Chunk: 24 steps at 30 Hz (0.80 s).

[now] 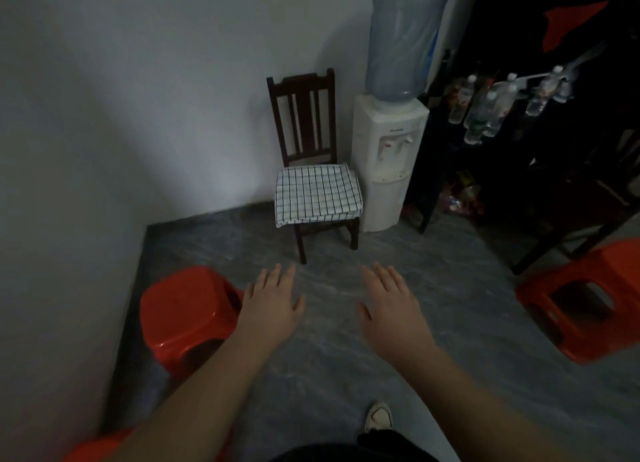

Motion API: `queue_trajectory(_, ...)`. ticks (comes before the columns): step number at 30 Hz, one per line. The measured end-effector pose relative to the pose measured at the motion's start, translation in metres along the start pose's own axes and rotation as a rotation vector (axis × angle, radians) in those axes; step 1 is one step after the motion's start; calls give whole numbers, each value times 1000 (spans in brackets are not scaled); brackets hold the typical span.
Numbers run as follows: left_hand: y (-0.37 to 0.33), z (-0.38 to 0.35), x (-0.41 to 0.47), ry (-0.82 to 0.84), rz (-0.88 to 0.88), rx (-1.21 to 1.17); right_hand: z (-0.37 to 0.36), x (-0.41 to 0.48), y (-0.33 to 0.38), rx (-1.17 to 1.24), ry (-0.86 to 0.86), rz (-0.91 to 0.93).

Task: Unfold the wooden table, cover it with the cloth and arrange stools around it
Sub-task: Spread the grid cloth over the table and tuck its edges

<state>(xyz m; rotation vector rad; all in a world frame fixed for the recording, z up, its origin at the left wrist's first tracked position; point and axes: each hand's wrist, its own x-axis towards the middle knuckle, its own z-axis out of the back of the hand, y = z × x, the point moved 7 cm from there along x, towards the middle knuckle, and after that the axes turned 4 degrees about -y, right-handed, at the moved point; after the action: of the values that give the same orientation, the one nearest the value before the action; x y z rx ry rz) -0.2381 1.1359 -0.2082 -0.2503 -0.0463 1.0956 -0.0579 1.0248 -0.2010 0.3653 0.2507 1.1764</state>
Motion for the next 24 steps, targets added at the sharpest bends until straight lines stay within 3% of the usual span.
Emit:
queue_trajectory(13,-7,-4,247,57,93,-71,-3,268,-46,-31,75,69)
queue_trajectory(18,16,-25,375,99,31,-94,-50,384,-56,-55,119,0)
queue_trajectory(24,35,-67,521,282,-95,-72,-107,502,-81,-14,237,-228)
